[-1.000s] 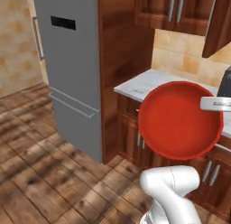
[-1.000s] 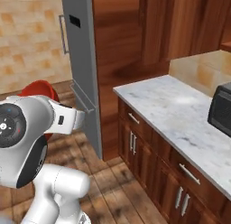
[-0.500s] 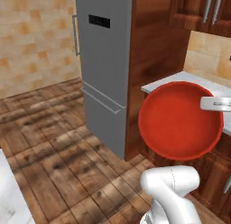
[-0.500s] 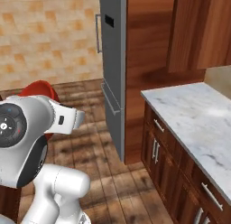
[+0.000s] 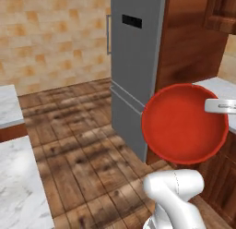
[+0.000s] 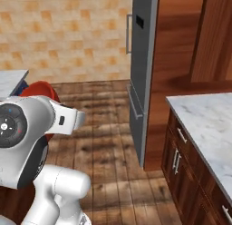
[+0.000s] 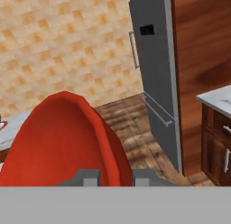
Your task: Move the bowls from the cabinet to the plates on the dining table.
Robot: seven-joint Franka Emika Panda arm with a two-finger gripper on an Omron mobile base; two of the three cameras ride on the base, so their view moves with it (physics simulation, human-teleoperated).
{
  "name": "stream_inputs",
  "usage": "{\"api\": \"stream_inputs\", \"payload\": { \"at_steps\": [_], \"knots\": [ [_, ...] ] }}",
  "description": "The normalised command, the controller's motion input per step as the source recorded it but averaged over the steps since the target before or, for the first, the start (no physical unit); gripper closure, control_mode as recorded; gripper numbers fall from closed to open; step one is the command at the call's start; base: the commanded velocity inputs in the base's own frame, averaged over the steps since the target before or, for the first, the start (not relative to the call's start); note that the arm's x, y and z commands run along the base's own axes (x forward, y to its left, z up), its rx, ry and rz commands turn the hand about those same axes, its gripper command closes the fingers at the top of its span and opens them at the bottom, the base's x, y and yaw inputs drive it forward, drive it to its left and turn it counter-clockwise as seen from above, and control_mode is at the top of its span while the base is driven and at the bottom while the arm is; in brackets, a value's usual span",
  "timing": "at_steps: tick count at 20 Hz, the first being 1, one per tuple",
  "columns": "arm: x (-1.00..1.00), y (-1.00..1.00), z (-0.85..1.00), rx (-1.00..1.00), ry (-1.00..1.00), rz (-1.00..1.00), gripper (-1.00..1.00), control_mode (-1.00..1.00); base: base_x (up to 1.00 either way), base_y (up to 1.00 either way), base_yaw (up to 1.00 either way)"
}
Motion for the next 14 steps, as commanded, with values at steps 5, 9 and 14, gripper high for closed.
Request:
{"api": "stream_inputs", "payload": {
  "at_steps": [5,9,14],
  "knots": [
    [0.00,0.00,0.00,0.00,0.00,0.00,1.00,1.00,0.01,-0.13,0.31],
    [0.00,0.00,0.00,0.00,0.00,0.00,1.00,1.00,0.00,-0.07,0.34],
    [0.00,0.00,0.00,0.00,0.00,0.00,1.00,1.00,0.00,-0.02,0.12]
  ]
}}
